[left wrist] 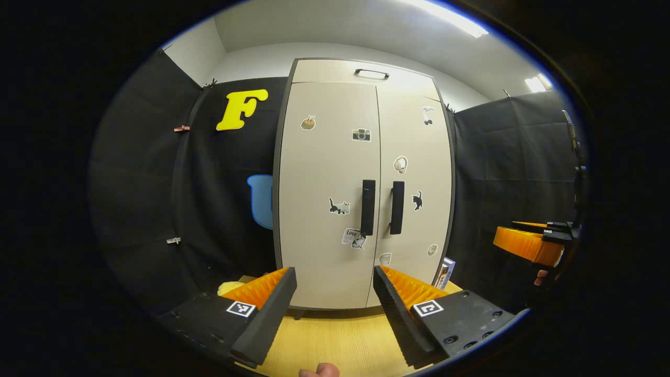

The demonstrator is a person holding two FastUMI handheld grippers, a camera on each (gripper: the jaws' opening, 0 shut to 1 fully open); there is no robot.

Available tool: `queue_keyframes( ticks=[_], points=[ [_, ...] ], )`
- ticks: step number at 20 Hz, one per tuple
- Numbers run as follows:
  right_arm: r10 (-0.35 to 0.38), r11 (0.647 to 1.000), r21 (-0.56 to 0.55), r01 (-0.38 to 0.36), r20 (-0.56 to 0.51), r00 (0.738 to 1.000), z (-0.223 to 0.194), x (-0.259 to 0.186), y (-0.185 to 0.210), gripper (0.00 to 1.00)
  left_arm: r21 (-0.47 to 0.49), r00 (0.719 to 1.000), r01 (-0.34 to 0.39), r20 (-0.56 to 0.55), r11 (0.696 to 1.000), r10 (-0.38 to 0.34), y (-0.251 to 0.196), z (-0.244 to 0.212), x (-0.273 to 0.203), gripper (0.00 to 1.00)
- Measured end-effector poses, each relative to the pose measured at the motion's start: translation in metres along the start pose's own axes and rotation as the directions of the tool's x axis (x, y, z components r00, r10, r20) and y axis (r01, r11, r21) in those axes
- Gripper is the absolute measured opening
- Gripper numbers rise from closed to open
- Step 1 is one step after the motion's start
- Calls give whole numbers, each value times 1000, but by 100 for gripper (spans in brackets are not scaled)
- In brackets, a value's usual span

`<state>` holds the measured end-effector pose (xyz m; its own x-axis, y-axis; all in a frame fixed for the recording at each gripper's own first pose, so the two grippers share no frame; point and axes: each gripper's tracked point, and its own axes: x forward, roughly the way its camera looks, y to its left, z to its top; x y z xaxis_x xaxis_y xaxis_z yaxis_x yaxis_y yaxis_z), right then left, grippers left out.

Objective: Grab one shoe with the right hand and put it into the shoe cabinet, grab the other shoe with the left hand and put it into the shoe cabinet; then close the right door with the right hand and the left door with the left hand.

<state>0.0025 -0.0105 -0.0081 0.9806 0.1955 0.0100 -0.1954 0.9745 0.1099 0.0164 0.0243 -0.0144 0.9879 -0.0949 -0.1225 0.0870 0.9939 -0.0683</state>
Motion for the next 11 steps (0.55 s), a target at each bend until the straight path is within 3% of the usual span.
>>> queue_keyframes(
  ticks=[11],
  points=[
    [0,1000,4,0,-3,1000,-6,6,-3,98,0,1000,-10,-3,1000,10,3,-1,3,93]
  ],
)
